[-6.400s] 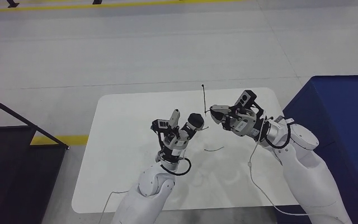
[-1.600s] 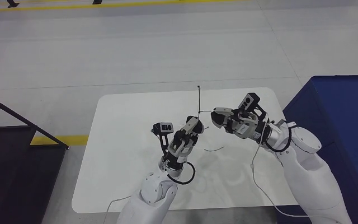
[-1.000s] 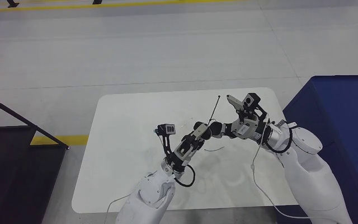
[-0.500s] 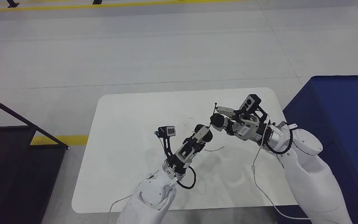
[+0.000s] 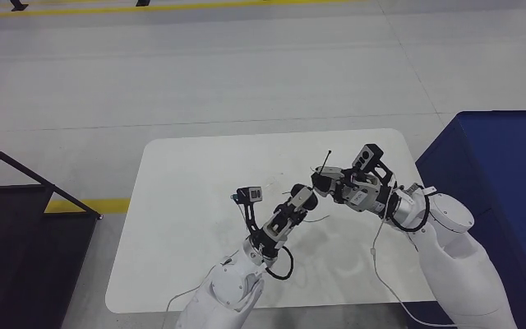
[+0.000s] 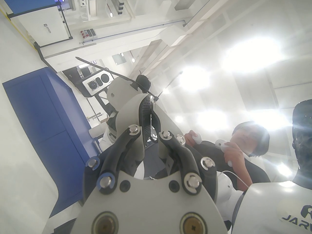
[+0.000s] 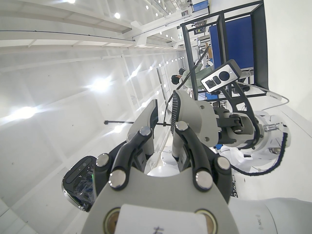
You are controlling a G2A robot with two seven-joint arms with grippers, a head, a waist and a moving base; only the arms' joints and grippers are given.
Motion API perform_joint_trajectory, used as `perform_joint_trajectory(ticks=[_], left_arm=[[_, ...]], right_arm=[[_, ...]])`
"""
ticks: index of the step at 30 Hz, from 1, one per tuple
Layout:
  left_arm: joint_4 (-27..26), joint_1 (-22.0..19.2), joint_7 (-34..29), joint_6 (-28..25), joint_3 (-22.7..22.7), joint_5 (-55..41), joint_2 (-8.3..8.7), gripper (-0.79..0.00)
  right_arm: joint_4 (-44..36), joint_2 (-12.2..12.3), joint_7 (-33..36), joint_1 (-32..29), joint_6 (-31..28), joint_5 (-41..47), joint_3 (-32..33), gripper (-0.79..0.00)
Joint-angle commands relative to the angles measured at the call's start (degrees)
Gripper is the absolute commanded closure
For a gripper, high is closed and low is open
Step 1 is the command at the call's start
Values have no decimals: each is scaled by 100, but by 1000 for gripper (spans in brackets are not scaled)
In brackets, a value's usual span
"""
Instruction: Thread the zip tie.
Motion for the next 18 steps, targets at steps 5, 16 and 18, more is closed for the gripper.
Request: perform_joint_trajectory(ticks=[5, 16, 18], left_arm=[[0, -2, 205, -92, 12, -68, -21, 0], [86, -22, 74, -138, 140, -89, -33, 0], [98, -42, 50, -230, 158, -99, -37, 0]], right_arm=[[-4, 5, 35, -54, -26, 3, 20, -111], [4, 9, 54, -91, -60, 20, 57, -123], [3, 11, 63, -91, -52, 4, 51, -123]])
